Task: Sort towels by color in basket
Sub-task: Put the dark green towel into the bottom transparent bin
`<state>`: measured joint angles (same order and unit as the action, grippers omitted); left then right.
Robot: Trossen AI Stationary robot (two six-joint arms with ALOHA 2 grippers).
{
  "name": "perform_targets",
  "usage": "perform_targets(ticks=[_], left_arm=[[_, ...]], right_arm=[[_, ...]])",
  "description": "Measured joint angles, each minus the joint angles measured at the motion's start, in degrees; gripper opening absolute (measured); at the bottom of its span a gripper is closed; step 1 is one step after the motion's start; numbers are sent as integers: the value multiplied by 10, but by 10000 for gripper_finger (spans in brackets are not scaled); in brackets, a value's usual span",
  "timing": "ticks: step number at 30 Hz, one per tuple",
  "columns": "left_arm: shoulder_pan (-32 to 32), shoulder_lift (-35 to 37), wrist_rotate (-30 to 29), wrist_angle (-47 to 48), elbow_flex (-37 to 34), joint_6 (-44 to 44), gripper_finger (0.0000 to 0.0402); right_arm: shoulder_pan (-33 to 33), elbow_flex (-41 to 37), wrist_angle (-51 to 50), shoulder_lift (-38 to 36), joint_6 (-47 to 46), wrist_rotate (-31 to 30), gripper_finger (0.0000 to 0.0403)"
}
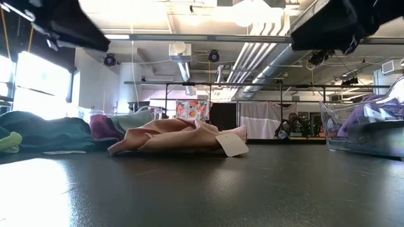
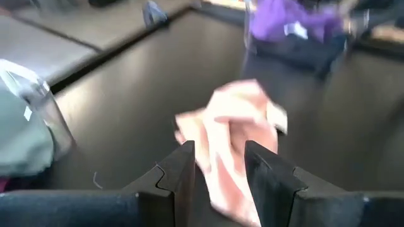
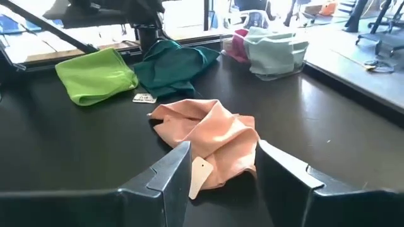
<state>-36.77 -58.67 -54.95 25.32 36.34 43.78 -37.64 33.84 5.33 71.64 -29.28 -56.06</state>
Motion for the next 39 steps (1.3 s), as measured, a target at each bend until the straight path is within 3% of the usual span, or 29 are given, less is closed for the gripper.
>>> perform_targets(ticks=[4, 15, 21, 29, 39], left_arm=[[6, 6, 42, 41, 0, 3, 126], [32, 5, 47, 52, 0, -108, 126], [79, 14, 62, 108, 0, -15, 131], [139, 4, 189, 194, 0, 42, 180], [174, -70, 219, 254, 0, 109, 237]], right_arm=[[22, -38, 79, 3, 28, 34, 178], [70, -51, 283, 88, 150, 146, 217], [90, -51, 360, 150, 169, 192, 217], [108, -50, 381, 183, 152, 201, 217], [110, -50, 392, 184, 148, 225, 217]])
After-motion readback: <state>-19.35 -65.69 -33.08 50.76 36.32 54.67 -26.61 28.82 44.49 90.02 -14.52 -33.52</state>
